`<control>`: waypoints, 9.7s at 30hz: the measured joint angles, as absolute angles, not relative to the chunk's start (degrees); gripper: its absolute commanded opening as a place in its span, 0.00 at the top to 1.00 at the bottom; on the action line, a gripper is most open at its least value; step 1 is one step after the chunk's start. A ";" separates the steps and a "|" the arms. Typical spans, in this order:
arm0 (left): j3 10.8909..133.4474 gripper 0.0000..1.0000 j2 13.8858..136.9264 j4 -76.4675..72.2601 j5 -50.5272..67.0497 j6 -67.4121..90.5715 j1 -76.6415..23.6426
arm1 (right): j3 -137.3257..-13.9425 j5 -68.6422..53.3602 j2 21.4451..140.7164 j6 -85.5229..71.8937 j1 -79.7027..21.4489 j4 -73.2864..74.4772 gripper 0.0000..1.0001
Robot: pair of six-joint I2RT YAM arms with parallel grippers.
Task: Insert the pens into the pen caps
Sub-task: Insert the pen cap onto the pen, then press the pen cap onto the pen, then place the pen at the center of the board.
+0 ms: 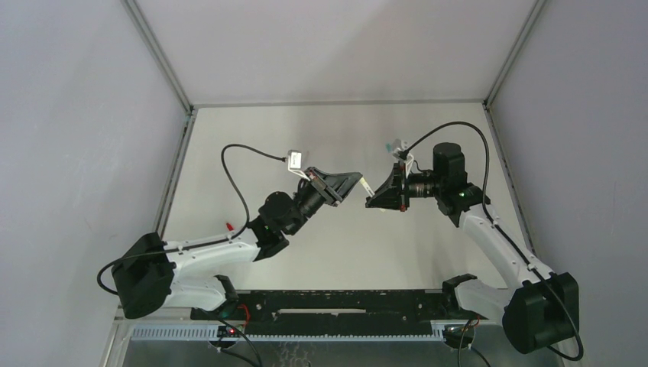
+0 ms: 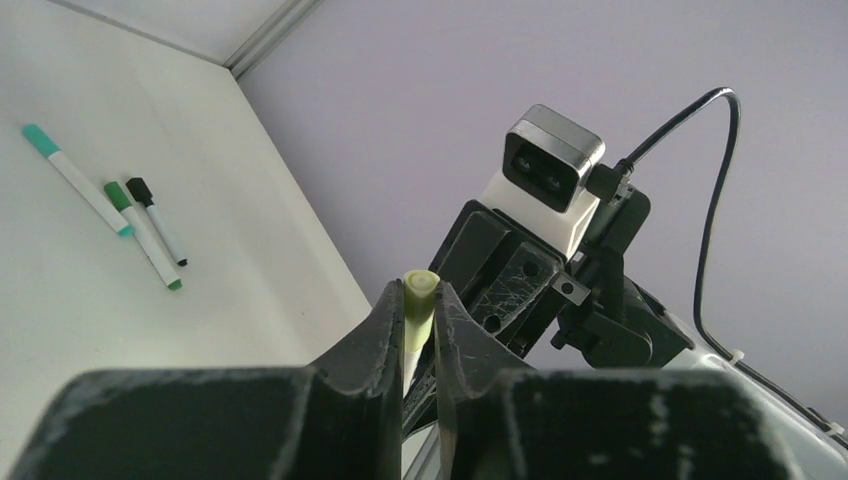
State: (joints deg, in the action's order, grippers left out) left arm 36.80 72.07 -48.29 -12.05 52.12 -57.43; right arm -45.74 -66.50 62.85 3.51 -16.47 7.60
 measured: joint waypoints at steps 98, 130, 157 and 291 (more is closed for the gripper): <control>36.62 0.98 72.12 -54.15 5.21 45.01 -55.42 | -47.22 -78.54 62.78 17.19 -15.46 17.34 1.00; 36.62 1.00 92.23 -80.47 -7.11 55.40 -60.86 | -44.42 -72.90 56.14 4.43 -10.39 22.00 1.00; 34.44 0.98 82.17 -69.23 -7.25 53.34 -62.17 | -48.80 -71.16 56.93 23.49 -12.73 34.54 1.00; 15.68 0.22 37.34 -16.32 -28.93 31.11 -63.86 | -59.33 -23.42 97.93 1.19 9.78 19.75 0.61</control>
